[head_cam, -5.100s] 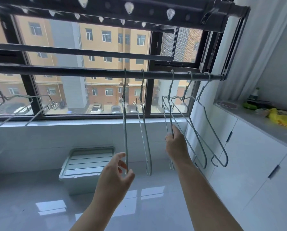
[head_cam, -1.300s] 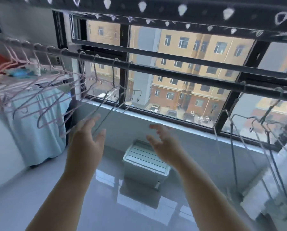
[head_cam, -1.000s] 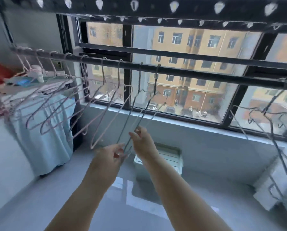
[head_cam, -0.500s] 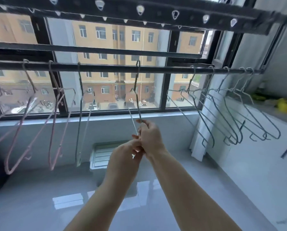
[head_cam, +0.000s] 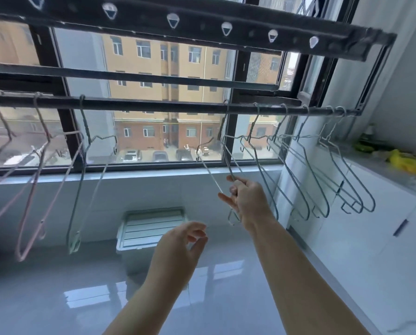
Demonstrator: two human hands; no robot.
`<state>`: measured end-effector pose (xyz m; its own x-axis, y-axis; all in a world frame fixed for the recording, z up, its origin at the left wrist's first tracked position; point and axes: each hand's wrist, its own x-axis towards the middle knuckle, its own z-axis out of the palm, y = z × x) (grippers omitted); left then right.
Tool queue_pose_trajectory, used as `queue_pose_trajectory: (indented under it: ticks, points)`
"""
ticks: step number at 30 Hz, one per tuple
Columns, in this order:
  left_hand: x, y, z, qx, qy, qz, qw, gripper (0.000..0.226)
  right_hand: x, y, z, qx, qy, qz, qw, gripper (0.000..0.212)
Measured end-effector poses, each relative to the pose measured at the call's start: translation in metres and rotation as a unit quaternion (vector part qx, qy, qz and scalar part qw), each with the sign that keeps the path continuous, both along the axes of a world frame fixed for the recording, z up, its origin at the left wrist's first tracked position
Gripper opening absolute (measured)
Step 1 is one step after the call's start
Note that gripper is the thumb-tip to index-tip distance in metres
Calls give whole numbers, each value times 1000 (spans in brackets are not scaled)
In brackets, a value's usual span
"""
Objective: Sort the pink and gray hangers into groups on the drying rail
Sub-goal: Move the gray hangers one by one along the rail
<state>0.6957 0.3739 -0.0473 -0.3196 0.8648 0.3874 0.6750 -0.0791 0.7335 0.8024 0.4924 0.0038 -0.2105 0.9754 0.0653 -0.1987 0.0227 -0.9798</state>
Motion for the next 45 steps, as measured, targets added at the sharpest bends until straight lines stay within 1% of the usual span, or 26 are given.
queue_pose_trajectory:
  ticks: [4,11,14,16,17,18,19,20,21,22,23,24,25,26,28,29,31,33,35,37,39,43,45]
  points:
    - [-5,-3,-1,4,-11,15,1000,18,11,7,-9,-11,-4,-6,1000,25]
    - [-55,-14,19,71,-40,86,993,22,10,9,-16,5,-37,-26,999,24]
    - [-84,-25,29,90,-9,132,987,30,3,5,-19,7,-65,-39,997,24]
    - [-105,-35,35,94,32,188,977,38,-2,2,-19,2,-78,-59,995,24]
    - [-115,-40,36,89,57,214,971,41,-6,0,-19,14,-110,-83,990,24]
    - [-126,-45,37,76,77,233,966,44,-10,-3,-19,46,-178,-123,975,23]
    - [-137,-50,37,55,86,246,964,47,-15,-6,-21,93,-266,-175,943,22]
    - [-147,-55,37,28,85,252,963,49,-22,-12,-23,155,-336,-231,900,26]
    - [-156,-59,36,2,77,252,965,51,-33,-21,-24,225,-364,-272,862,31]
    - [-163,-63,34,-21,67,246,967,53,-48,-33,-23,286,-356,-281,844,33]
    - [-168,-67,32,-37,57,238,969,55,-67,-45,-23,323,-338,-253,847,33]
    - [-174,-70,28,-47,50,231,971,56,-87,-56,-24,336,-316,-192,866,31]
    - [-177,-72,24,-56,41,225,972,56,-108,-66,-27,331,-300,-109,888,31]
    - [-181,-74,20,-66,27,220,973,55,-129,-75,-32,313,-297,-21,902,31]
    - [-189,-80,15,-80,-19,203,976,51,-170,-92,-41,267,-315,117,903,35]
    - [-191,-82,12,-84,-51,184,978,47,-189,-98,-44,238,-318,166,903,37]
    - [-193,-86,7,-93,-114,143,979,40,-214,-109,-46,163,-294,230,913,39]
    - [-193,-87,1,-91,-141,116,979,33,-227,-115,-44,99,-247,251,931,36]
    - [-191,-88,-6,-77,-133,111,982,25,-230,-120,-44,58,-189,254,947,32]
    - [-188,-85,-11,-48,-136,107,984,23,-228,-120,-45,37,-136,251,958,30]
    - [-182,-81,-13,-18,-158,90,983,20,-222,-119,-46,19,-92,246,965,28]
    - [-157,-65,-7,9,-164,40,986,35,-201,-112,-41,-30,-7,209,977,17]
    - [-140,-52,-1,15,-152,15,988,39,-185,-104,-38,-25,1,162,986,19]
